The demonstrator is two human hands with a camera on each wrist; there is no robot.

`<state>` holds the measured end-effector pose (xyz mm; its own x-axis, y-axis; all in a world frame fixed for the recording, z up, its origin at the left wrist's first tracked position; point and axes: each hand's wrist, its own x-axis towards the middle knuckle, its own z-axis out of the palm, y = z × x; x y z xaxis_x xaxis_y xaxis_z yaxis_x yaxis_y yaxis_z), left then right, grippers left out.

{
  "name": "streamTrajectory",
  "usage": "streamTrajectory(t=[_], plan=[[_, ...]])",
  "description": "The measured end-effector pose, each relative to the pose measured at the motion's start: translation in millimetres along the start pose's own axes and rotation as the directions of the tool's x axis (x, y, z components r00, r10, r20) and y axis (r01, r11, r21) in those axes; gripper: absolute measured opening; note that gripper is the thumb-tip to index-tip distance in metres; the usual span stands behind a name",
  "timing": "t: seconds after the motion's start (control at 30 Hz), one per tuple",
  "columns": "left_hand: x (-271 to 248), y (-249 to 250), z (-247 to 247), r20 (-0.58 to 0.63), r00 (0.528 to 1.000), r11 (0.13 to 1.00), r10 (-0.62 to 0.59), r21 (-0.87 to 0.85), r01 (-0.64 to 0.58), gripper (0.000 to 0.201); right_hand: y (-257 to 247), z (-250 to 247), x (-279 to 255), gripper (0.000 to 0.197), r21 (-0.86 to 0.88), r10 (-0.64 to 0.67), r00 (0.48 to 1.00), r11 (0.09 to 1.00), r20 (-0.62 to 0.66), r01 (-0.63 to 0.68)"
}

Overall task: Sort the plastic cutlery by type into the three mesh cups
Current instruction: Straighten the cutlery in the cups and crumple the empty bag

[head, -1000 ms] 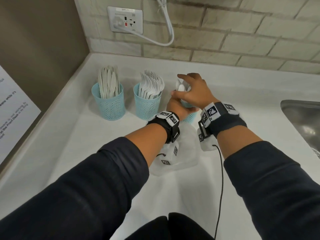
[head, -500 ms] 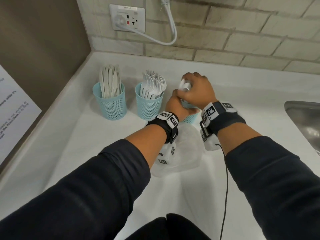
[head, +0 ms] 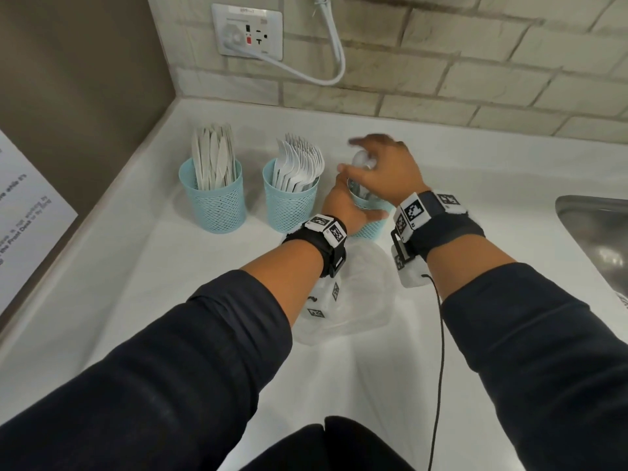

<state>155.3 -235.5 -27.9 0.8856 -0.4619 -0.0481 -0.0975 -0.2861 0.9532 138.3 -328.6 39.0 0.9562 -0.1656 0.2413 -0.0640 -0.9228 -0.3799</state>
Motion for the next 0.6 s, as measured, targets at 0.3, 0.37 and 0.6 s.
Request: streamTrajectory(t=[0.3, 0.37, 0.6], plan=[[-1.7, 2.4, -5.5, 0.025, 1.0, 0.995, 0.013, 0.102, -0.015, 0.092, -8.2, 10.5, 9.8, 0.037, -0.129, -0.047, 0.999, 0.99, 0.017, 0.048], [-2.4, 3.3, -6.2, 0.014, 1.0, 0.997, 0.003, 0.079, -0.004, 0.091, -7.5, 9.5, 11.0, 0.039, -0.102, 0.016, 0.999, 0.995, -0.027, -0.019], [-2.9, 4.4, -4.6, 0.003, 0.999, 0.991, -0.034, 0.128, 0.034, 0.076, -8.4, 15.6, -3.7, 0.031, -0.241, -0.14, 0.987, 0.963, -0.081, 0.117]])
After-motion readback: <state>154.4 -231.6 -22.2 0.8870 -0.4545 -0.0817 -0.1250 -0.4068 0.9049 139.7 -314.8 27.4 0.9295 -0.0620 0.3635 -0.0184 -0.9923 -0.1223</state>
